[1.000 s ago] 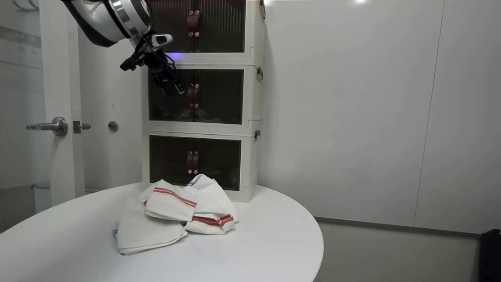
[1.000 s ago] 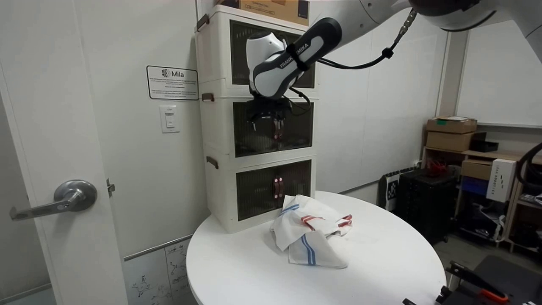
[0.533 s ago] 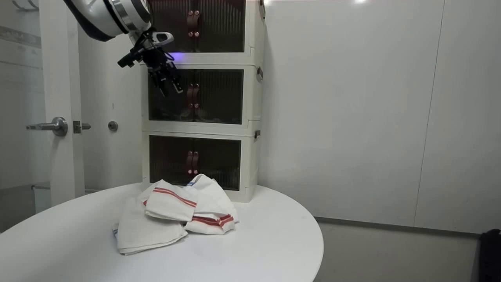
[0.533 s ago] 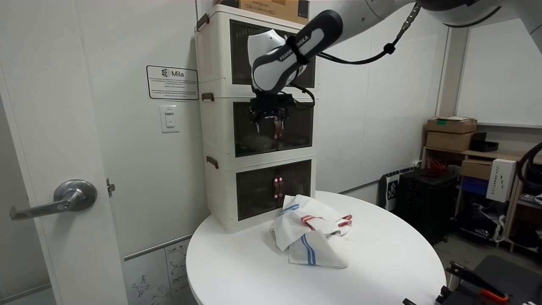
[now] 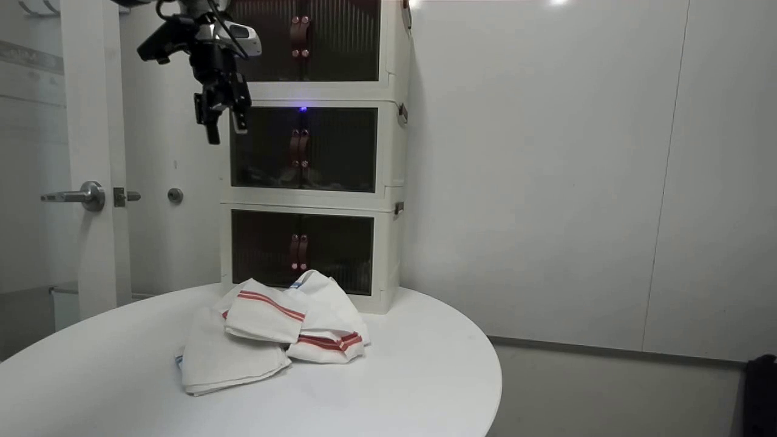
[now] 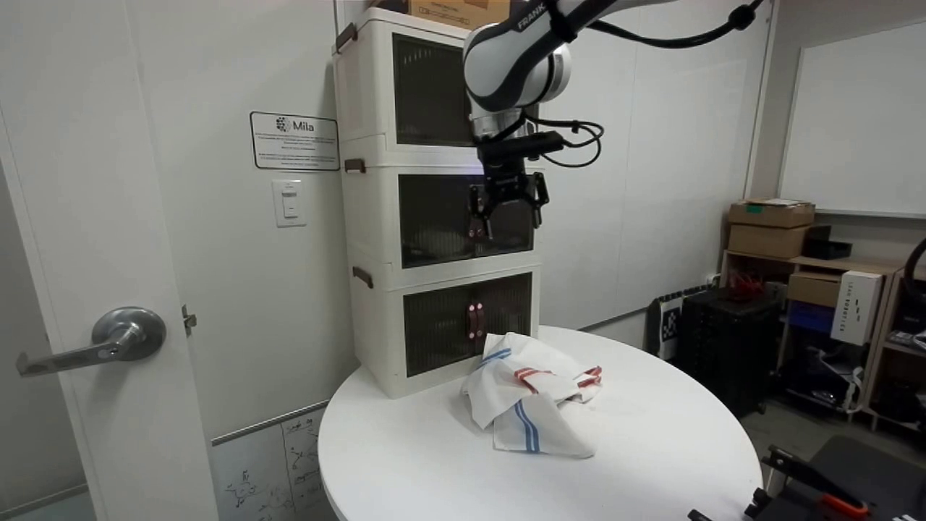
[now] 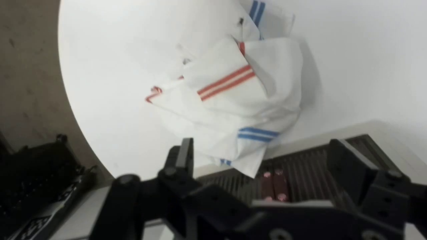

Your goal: Close the left cabinet door.

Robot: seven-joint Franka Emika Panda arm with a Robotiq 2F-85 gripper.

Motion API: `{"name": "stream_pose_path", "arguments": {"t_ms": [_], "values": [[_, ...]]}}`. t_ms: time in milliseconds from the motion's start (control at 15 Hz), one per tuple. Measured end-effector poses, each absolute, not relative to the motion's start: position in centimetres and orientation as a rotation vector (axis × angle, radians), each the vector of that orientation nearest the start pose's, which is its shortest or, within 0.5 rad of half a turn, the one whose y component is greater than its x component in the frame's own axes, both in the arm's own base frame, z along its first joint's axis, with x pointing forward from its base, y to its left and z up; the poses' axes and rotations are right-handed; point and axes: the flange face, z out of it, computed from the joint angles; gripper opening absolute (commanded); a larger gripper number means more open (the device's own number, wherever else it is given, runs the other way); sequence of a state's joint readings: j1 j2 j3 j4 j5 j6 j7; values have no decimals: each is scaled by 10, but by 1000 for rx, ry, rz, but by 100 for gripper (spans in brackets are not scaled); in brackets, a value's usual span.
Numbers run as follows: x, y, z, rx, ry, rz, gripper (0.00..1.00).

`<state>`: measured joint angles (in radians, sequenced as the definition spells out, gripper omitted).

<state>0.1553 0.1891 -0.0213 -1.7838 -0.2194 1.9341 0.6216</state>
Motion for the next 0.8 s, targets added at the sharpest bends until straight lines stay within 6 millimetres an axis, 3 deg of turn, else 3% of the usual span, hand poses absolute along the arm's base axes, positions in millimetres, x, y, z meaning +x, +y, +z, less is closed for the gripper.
{"name": "stream_pose_path", "arguments": {"t_ms": [267,600,800], "values": [[538,31,437,-3253,680,148,100],[464,-1,418,-3173,345,181,100],[423,-12,400,-3169,257,166,100]]}}
